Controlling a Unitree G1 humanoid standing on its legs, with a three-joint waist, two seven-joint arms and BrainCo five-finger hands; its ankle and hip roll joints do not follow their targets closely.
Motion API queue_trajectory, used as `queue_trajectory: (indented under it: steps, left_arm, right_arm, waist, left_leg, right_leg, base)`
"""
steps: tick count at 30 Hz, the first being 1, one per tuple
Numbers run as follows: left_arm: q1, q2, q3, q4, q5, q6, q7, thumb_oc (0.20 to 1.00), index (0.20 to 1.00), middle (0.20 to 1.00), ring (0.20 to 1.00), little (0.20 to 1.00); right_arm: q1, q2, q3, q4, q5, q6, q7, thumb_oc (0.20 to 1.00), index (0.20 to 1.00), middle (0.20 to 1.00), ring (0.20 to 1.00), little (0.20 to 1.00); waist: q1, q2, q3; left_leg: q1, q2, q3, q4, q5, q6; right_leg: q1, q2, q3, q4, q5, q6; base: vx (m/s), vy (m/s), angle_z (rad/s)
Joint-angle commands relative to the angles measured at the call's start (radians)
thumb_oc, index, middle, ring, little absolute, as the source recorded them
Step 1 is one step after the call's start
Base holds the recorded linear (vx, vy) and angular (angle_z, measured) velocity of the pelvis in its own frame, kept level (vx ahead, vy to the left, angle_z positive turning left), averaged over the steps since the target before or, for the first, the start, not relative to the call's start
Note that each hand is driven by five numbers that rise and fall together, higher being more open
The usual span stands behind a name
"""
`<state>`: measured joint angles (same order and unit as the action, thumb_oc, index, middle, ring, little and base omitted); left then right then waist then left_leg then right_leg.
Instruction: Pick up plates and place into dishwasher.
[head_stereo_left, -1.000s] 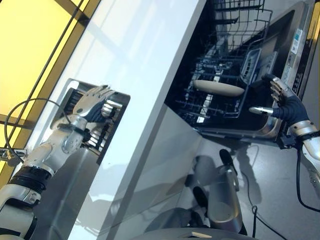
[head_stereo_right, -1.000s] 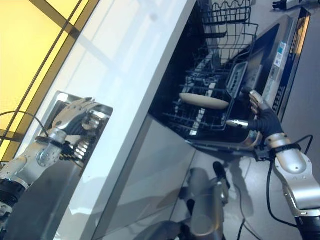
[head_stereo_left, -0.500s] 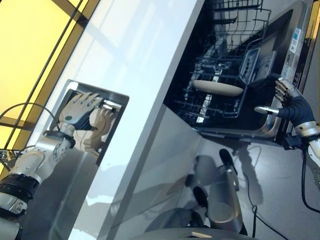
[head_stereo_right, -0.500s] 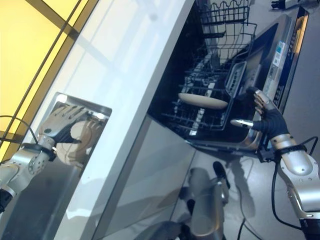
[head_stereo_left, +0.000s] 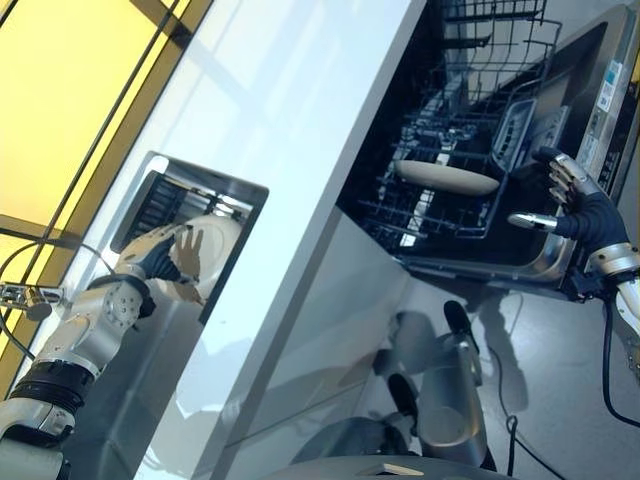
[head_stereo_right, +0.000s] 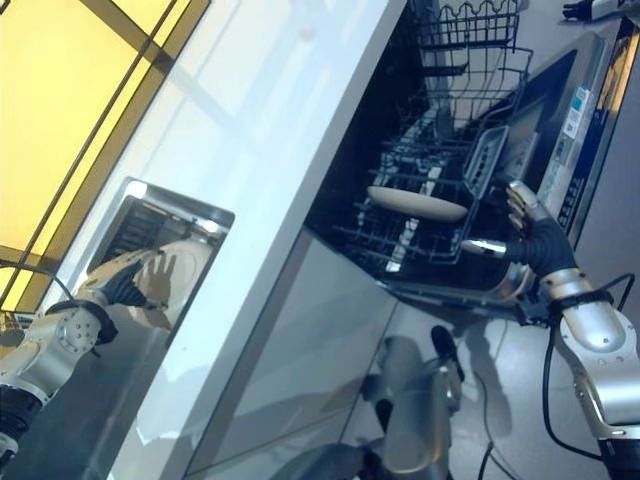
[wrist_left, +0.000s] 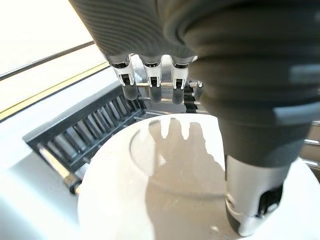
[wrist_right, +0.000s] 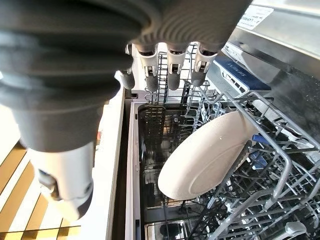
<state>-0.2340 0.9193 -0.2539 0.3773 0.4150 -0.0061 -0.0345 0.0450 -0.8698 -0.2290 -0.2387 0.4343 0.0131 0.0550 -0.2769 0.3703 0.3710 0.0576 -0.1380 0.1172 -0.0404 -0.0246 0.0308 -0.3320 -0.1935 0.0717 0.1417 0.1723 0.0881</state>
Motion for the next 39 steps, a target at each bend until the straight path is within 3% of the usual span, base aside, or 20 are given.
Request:
queue_trajectory:
  steps: [1, 9, 14, 18, 22, 34, 39]
  left_arm:
    - [0.043, 0.006, 0.064, 0.055, -0.046, 0.015, -0.026, 1.000, 1.000, 1.000, 1.000, 1.000]
    - [0.046, -0.007, 0.047, 0.044, -0.124, -0.011, -0.154, 1.000, 1.000, 1.000, 1.000, 1.000]
    - [0.035, -0.024, 0.048, 0.045, -0.286, 0.011, -0.199, 1.000, 1.000, 1.000, 1.000, 1.000]
    - [0.059, -0.037, 0.071, 0.004, -0.275, 0.021, -0.254, 1.000, 1.000, 1.000, 1.000, 1.000]
    - [0.061, -0.025, 0.063, -0.016, -0.192, 0.037, -0.234, 1.000, 1.000, 1.000, 1.000, 1.000]
    - [0.054, -0.017, 0.034, -0.019, -0.151, 0.035, -0.257, 1.000, 1.000, 1.000, 1.000, 1.000]
    - [0.051, -0.013, 0.007, -0.023, -0.011, 0.048, -0.206, 1.000, 1.000, 1.000, 1.000, 1.000]
  right_arm:
    - [0.039, -0.028, -0.062, -0.120, 0.005, -0.045, 0.010, 1.000, 1.000, 1.000, 1.000, 1.000]
    - [0.049, -0.022, -0.068, -0.113, -0.002, -0.061, 0.021, 1.000, 1.000, 1.000, 1.000, 1.000]
    - [0.054, -0.020, -0.062, -0.107, -0.008, -0.060, 0.021, 1.000, 1.000, 1.000, 1.000, 1.000]
    - [0.082, -0.014, -0.078, -0.098, -0.011, -0.074, 0.038, 1.000, 1.000, 1.000, 1.000, 1.000]
    - [0.088, -0.019, -0.082, -0.093, -0.009, -0.067, 0.046, 1.000, 1.000, 1.000, 1.000, 1.000]
    - [0.075, -0.045, -0.095, -0.094, 0.002, -0.061, 0.030, 1.000, 1.000, 1.000, 1.000, 1.000]
    - [0.073, -0.053, -0.099, -0.086, 0.001, -0.064, 0.034, 1.000, 1.000, 1.000, 1.000, 1.000]
  waist:
    - [0.025, -0.002, -0.040]
    - [0.022, 0.002, -0.038]
    - [0.019, 0.005, -0.048]
    - [0.022, 0.011, -0.056]
    - [0.022, 0.015, -0.058]
    - [0.019, 0.012, -0.027]
    - [0.015, 0.018, -0.014]
  left_leg:
    - [-0.092, -0.055, -0.033, 0.117, 0.005, -0.016]
    - [-0.085, -0.059, -0.032, 0.112, 0.005, -0.013]
    - [-0.070, -0.064, -0.033, 0.111, -0.002, -0.009]
    - [-0.055, -0.068, -0.039, 0.112, -0.006, -0.007]
    - [-0.052, -0.071, -0.047, 0.113, -0.005, -0.006]
    - [-0.085, -0.072, -0.043, 0.125, 0.000, -0.005]
    - [-0.094, -0.073, -0.039, 0.127, 0.003, -0.008]
  right_leg:
    - [0.018, 0.037, 0.035, 0.012, -0.079, 0.042]
    - [0.015, 0.039, 0.035, 0.014, -0.076, 0.042]
    - [0.030, 0.039, 0.036, 0.010, -0.077, 0.045]
    - [0.042, 0.035, 0.032, 0.013, -0.080, 0.047]
    - [0.046, 0.033, 0.034, 0.019, -0.082, 0.048]
    - [-0.017, 0.044, 0.048, 0.055, -0.078, 0.044]
    - [-0.034, 0.044, 0.050, 0.063, -0.077, 0.043]
  base:
    - [0.00, 0.000, 0.00]
    - [0.00, 0.000, 0.00]
    - [0.03, 0.005, 0.01]
    - [0.05, 0.021, 0.03]
    - [0.03, 0.016, 0.01]
    - [-0.01, 0.000, -0.01]
    - [0.00, 0.000, 0.00]
